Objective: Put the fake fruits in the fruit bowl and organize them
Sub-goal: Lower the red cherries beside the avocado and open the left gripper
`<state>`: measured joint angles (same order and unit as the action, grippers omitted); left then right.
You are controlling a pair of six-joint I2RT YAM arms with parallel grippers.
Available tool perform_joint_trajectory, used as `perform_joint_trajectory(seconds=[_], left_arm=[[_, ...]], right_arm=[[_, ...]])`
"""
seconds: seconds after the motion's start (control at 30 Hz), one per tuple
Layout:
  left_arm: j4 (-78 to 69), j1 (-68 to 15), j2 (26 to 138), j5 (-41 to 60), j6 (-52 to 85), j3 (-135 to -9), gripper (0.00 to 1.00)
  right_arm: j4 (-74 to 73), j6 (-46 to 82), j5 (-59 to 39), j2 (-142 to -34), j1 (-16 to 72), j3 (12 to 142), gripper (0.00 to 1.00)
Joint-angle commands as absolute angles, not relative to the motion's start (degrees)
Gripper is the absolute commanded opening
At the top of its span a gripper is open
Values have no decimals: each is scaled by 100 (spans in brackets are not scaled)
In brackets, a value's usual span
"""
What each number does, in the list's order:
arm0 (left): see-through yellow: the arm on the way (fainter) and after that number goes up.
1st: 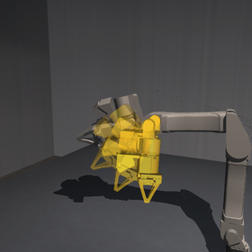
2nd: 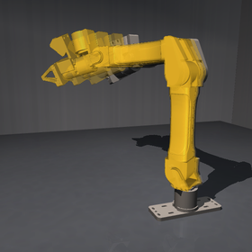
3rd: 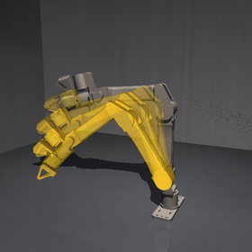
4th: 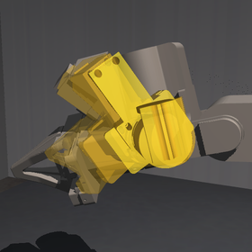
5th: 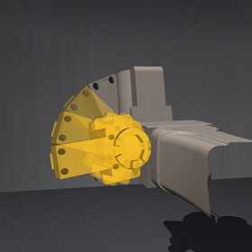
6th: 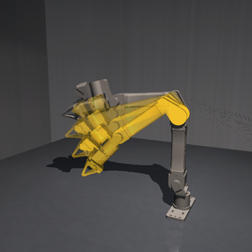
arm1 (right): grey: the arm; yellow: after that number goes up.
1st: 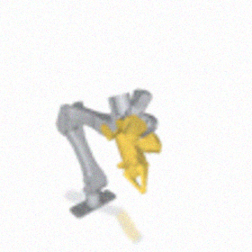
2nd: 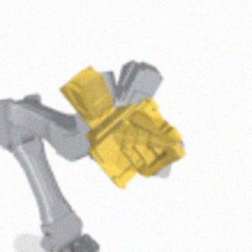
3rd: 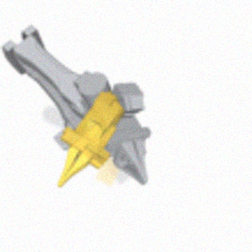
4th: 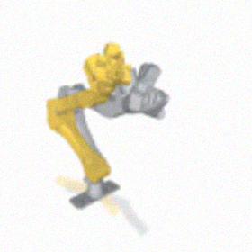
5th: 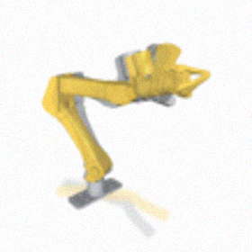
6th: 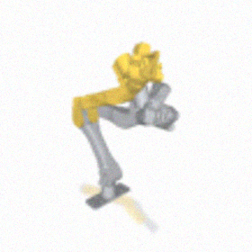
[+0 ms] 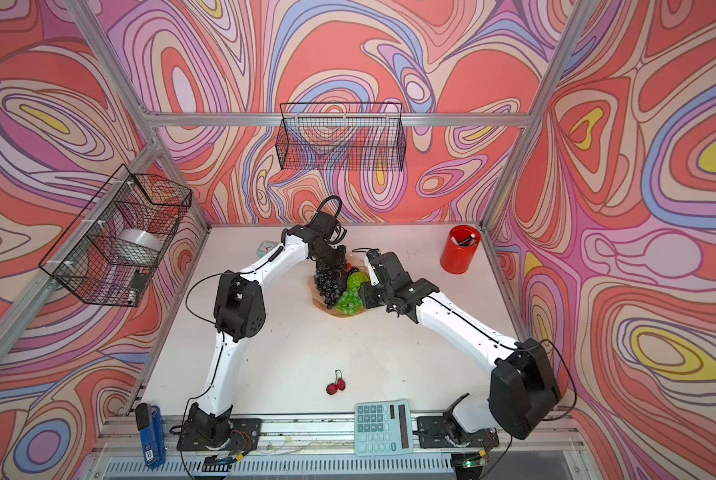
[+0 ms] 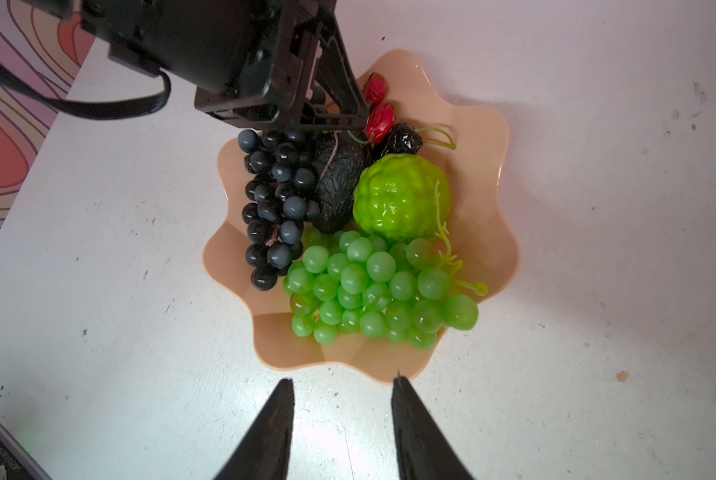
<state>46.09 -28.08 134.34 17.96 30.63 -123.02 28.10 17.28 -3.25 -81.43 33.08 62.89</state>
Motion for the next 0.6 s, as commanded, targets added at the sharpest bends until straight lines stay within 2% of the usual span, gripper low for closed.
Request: perform_joint_trajectory(seconds=[0.0, 0.33, 0.57], left_arm=[[4686, -2769, 13441, 1841, 3053, -12357, 20], [4715, -2762, 12855, 1675, 2999, -12173, 24], [4143, -2761, 11822, 1759, 3116, -11185, 32]], right_arm=[[2784, 1801, -396, -8182, 3317, 6289, 41], [2663, 1909, -439, -8080, 3318, 6256, 41], [2644, 1845, -602, -8173, 3500, 6180, 42]])
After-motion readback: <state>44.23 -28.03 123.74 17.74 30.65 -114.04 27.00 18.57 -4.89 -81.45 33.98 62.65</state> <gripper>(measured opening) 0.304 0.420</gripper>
